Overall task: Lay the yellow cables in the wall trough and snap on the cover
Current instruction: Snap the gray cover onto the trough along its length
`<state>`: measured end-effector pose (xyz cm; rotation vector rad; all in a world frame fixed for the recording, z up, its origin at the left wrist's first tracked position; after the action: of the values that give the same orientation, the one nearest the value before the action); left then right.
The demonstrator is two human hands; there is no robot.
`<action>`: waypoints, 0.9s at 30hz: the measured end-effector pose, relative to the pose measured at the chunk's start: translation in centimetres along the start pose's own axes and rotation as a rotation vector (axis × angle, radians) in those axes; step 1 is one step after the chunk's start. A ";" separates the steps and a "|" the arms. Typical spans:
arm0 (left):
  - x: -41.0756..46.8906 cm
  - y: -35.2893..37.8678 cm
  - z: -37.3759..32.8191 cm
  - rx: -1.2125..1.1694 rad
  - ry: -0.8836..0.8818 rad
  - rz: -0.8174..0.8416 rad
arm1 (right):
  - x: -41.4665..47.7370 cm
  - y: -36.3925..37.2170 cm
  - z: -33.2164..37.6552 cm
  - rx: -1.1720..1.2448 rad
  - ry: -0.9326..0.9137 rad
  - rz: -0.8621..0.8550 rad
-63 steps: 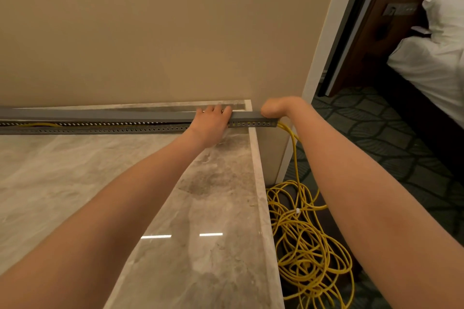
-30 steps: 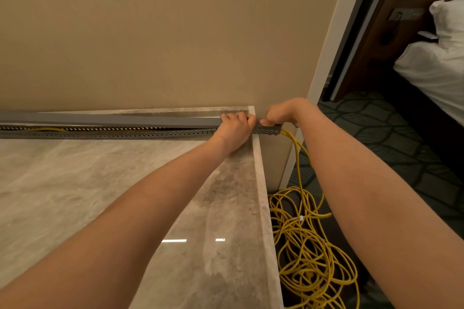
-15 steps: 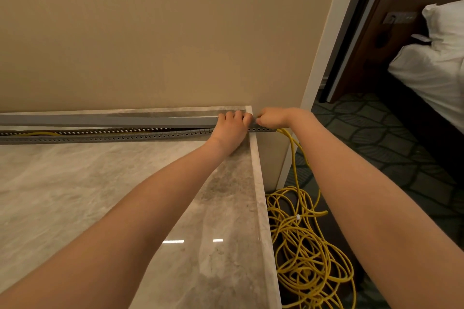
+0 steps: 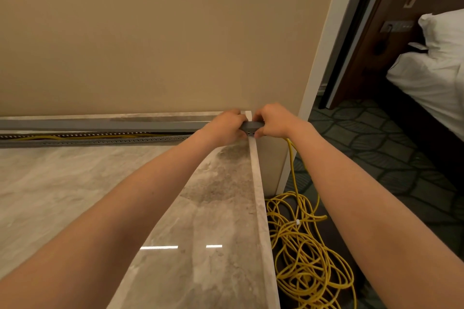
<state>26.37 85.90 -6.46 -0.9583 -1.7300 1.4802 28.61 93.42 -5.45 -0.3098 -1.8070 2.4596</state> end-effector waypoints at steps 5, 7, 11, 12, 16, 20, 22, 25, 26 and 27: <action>0.2 -0.5 -0.3 0.145 0.029 0.017 | -0.1 -0.5 0.1 -0.076 -0.021 -0.084; 0.3 -0.9 -0.7 0.161 0.066 0.022 | -0.1 -0.5 0.3 -0.103 -0.035 -0.088; 0.0 -1.1 -1.0 0.143 0.085 0.029 | 0.1 -0.5 0.2 -0.086 -0.037 -0.064; 0.1 -1.2 -0.9 0.125 0.074 0.036 | 0.2 -0.5 0.2 -0.079 -0.040 -0.055; 0.6 -0.7 -1.1 0.254 0.108 0.163 | 0.1 -0.5 0.4 -0.073 -0.051 -0.040; 0.3 0.2 -1.5 0.468 0.151 0.182 | 0.0 -0.3 0.1 -0.069 -0.053 -0.043; -0.3 0.2 -2.4 0.602 0.266 0.059 | -0.1 -0.2 0.1 -0.100 -0.065 -0.055; -0.9 0.7 -2.2 0.722 0.364 -0.080 | -0.1 -0.1 0.0 -0.125 -0.065 -0.071; -0.9 1.1 -1.9 0.703 0.366 -0.085 | 0.0 0.0 0.0 -0.125 -0.058 -0.064; -1.0 1.3 -1.8 0.698 0.383 -0.110 | 0.2 0.1 -0.1 -0.122 -0.048 -0.056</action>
<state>28.55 86.10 -7.50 -0.6896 -0.8757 1.5407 28.49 93.56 -5.60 -0.2057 -1.9609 2.3450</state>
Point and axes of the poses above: each hand's wrist, its own x-axis towards the middle knuckle, its own y-axis out of the palm, z = x × y, the point moved 9 cm from there along x, towards the middle knuckle, and after that the axes turned 10 degrees about y, right-handed, at the moved point
